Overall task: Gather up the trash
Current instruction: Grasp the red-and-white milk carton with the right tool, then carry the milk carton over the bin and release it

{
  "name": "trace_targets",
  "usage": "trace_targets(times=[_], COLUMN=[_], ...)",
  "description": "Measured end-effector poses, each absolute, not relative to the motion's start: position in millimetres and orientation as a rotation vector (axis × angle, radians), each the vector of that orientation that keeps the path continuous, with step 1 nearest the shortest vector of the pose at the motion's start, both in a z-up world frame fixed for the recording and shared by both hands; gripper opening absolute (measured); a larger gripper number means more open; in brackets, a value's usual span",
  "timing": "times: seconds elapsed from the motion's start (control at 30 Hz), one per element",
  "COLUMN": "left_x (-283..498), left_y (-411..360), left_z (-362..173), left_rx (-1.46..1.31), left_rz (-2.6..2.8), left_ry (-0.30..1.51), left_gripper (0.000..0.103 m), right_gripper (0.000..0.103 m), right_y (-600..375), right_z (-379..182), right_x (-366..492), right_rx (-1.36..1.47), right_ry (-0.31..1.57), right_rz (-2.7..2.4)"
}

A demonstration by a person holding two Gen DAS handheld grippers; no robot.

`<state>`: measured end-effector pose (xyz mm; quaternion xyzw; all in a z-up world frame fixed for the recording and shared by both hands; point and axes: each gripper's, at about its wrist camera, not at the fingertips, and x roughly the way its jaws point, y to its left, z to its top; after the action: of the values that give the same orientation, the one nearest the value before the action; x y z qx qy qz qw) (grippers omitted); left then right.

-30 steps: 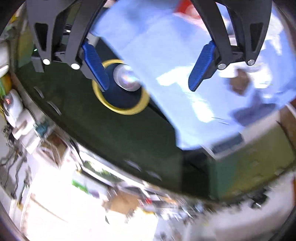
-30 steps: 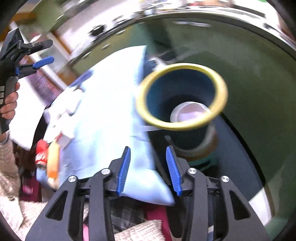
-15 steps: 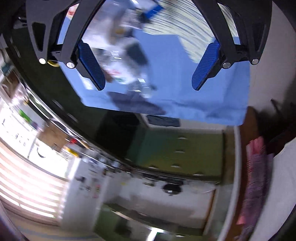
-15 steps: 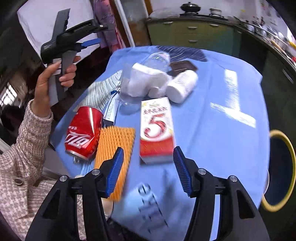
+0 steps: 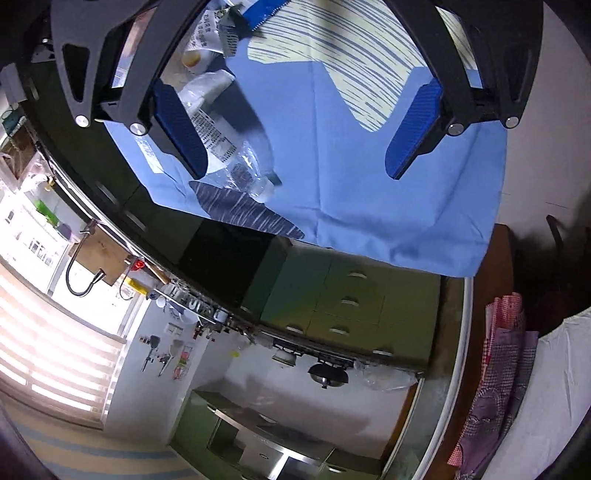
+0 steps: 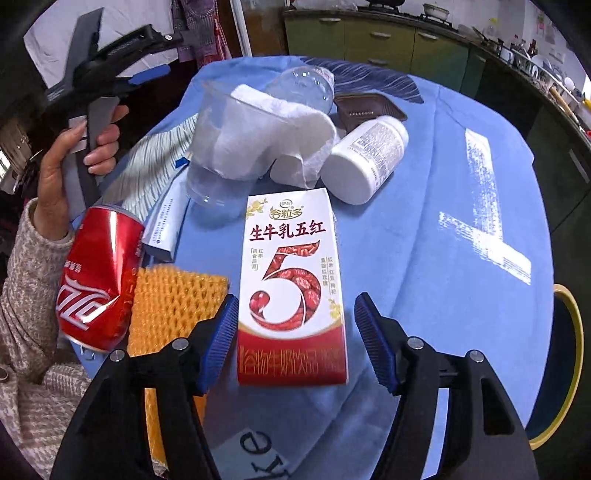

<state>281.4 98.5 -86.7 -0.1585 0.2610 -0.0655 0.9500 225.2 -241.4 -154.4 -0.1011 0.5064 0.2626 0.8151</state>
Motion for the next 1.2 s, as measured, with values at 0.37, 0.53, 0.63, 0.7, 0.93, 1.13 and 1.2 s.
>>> trace_targets(times=[0.37, 0.53, 0.63, 0.7, 0.93, 1.13, 1.2], left_x=[283, 283, 284, 284, 284, 286, 286], left_y=[92, 94, 95, 95, 89, 86, 85], left_z=[-94, -96, -97, -98, -98, -100, -101], left_rx=[-0.286, -0.299, -0.310, -0.311, -0.282, -0.270, -0.264], left_rz=[-0.128, -0.122, -0.125, -0.128, -0.129, -0.139, -0.145], left_ry=[0.545, 0.549, 0.557, 0.560, 0.557, 0.570, 0.573], left_gripper=[0.093, 0.094, 0.094, 0.094, 0.094, 0.094, 0.094], right_gripper=[0.052, 0.052, 0.052, 0.052, 0.052, 0.053, 0.053], right_y=[-258, -309, -356, -400, -516, -566, -574], right_z=[-143, -107, -87, -80, -127, -187, -201], right_x=[214, 198, 197, 201, 242, 289, 301], right_rx=[-0.126, 0.012, 0.064, 0.108, 0.206, 0.273, 0.296], right_ry=[1.073, 1.008, 0.953, 0.931, 1.029, 1.134, 1.165], right_rz=[0.571, 0.550, 0.437, 0.307, -0.049, -0.161, -0.179])
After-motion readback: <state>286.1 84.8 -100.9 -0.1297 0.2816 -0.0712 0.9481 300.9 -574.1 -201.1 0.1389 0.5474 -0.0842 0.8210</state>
